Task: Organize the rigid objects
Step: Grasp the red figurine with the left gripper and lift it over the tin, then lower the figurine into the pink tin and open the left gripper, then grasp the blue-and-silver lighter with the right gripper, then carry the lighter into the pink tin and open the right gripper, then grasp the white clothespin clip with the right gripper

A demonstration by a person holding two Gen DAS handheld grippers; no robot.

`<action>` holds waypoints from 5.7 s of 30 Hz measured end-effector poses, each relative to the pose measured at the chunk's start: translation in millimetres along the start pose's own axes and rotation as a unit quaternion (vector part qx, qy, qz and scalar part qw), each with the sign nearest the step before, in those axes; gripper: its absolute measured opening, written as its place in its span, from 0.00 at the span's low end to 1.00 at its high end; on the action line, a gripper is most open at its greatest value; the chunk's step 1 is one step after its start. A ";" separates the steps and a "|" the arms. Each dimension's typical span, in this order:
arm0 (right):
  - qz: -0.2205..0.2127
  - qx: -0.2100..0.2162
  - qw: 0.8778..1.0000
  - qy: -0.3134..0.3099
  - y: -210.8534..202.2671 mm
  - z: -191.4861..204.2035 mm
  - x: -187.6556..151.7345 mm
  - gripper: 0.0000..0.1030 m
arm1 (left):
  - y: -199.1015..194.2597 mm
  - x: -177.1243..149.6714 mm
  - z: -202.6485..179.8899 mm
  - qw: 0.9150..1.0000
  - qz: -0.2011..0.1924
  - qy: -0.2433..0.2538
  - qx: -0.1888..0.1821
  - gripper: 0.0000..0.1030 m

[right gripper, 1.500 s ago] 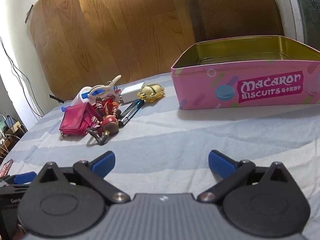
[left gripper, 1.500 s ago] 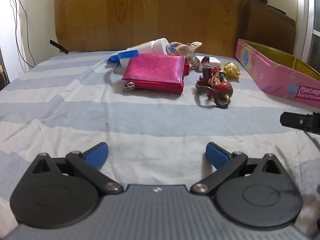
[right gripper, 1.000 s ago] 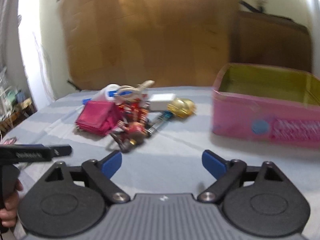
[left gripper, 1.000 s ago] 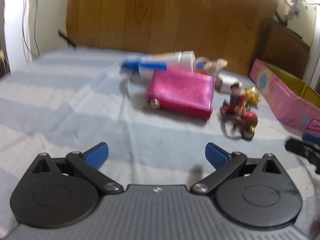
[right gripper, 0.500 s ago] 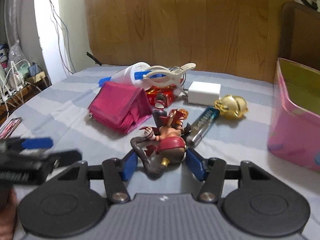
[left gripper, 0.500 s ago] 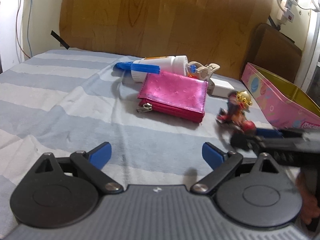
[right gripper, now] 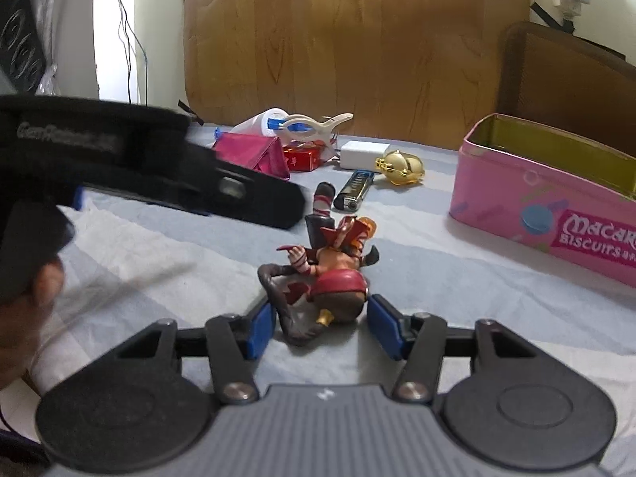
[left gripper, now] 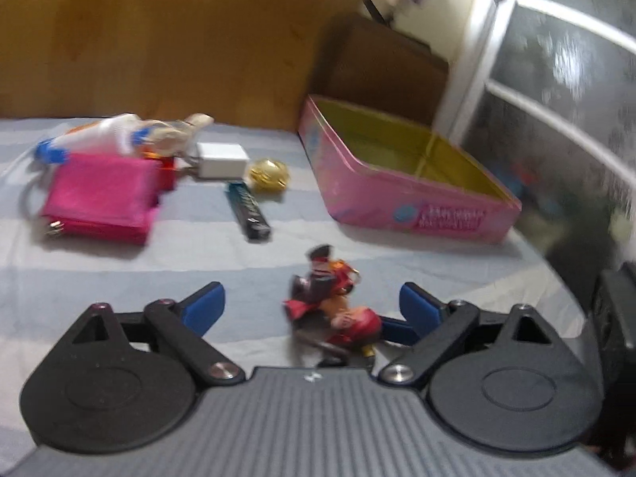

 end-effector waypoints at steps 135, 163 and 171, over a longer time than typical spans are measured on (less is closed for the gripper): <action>-0.009 0.069 0.946 0.318 -29.2 -139.6 -48.4 0.24 | 110.4 7.8 -77.7 0.982 0.146 -0.053 -0.104 0.18; -0.148 -0.155 0.957 0.194 44.7 -207.3 81.1 0.37 | 127.0 128.1 -29.0 0.999 -0.021 0.029 0.005 0.28; -0.174 -0.172 0.948 0.202 25.6 -209.7 81.0 0.37 | -5.9 76.5 54.2 0.988 -0.085 0.045 0.125 0.36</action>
Point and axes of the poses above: each gripper's, at about its wrist camera, not at the fingertips, and y roughly the way its jaws point, z to its left, x to its top, the point moved 10 cm from there along y, roughly the way its jaws point, and after that the axes turned 11 degrees about -x, right-handed, at the moved point
